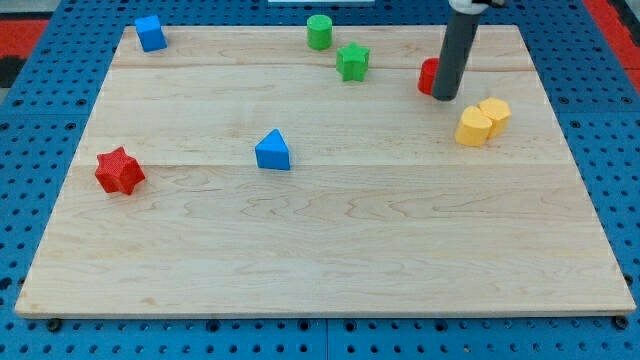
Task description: Place the red circle at the top right
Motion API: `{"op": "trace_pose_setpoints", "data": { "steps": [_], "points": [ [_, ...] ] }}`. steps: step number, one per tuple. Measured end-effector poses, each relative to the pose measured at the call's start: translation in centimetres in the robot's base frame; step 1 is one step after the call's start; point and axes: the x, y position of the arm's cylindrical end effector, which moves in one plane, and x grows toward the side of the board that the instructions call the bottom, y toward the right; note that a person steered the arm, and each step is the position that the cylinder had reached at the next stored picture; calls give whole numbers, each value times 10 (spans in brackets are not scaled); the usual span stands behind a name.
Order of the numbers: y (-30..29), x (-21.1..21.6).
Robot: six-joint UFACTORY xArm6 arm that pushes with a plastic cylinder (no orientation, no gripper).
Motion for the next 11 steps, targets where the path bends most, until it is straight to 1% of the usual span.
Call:
{"op": "trace_pose_setpoints", "data": {
  "steps": [1, 2, 3, 5, 6, 7, 8, 10, 11],
  "points": [
    [0, -25],
    [-15, -17],
    [-40, -17],
    [-15, -70],
    [19, -74],
    [23, -75],
    [25, -67],
    [26, -91],
    [25, -82]
  ]
}}
